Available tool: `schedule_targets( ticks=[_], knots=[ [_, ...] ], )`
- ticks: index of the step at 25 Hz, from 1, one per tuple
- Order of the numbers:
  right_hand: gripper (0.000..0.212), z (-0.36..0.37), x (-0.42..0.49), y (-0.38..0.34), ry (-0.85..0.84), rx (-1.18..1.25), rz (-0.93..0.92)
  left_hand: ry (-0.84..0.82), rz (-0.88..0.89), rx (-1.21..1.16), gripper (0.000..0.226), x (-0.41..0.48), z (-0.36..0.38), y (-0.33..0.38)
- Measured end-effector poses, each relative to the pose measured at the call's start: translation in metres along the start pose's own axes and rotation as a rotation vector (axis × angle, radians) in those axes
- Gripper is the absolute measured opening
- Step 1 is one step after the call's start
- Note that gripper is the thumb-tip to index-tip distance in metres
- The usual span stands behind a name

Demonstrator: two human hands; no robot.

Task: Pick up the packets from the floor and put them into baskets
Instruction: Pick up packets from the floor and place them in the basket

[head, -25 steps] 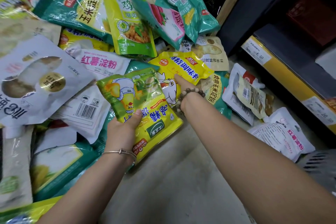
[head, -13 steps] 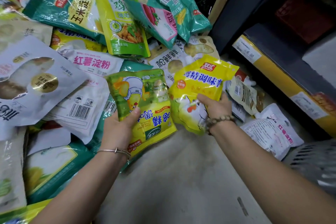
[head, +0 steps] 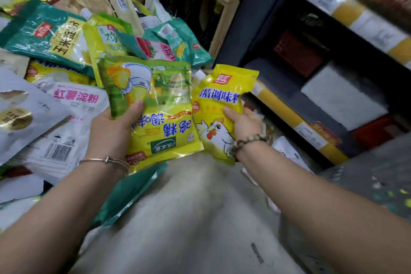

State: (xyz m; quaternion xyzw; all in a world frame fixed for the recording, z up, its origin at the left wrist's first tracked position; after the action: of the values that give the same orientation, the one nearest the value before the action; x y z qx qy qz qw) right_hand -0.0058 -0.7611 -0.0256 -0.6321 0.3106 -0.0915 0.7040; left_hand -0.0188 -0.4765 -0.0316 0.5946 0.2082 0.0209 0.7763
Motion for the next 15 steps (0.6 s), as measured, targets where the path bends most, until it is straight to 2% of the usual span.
schedule_targets(
  ticks=[3, 7, 9, 13, 15],
  knots=[
    [0.022, 0.021, -0.005, -0.058, -0.071, -0.082, -0.146, 0.004, 0.037, -0.024, 0.012, 0.000, 0.005, 0.029],
    [0.006, 0.030, -0.010, -0.134, -0.210, -0.111, -0.241, -0.050, 0.099, -0.092, 0.013, 0.003, 0.022, 0.066],
    [0.005, 0.016, -0.016, -0.169, -0.252, -0.120, -0.295, -0.098, 0.134, -0.134, 0.020, 0.010, 0.035, 0.078],
    [0.008, -0.041, -0.037, -0.231, -0.264, -0.102, -0.367, -0.266, 0.149, -0.087, 0.059, 0.029, 0.091, 0.091],
    [0.014, -0.075, -0.050, -0.260, -0.245, -0.030, -0.395, -0.336, 0.116, -0.069, 0.062, 0.047, 0.132, 0.085]
  ],
)
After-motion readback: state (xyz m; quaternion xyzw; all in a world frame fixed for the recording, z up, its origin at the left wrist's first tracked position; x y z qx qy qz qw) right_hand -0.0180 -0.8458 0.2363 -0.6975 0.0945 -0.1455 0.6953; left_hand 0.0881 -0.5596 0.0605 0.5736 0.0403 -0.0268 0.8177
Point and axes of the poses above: each hand's wrist, its own x-axis towards the middle knuckle, its own z-axis out of the palm, y = z × x, the point moved 9 cm from there along x, towards the middle knuckle, and after that the axes turned 5 degrees about x, right-handed, at the moved point
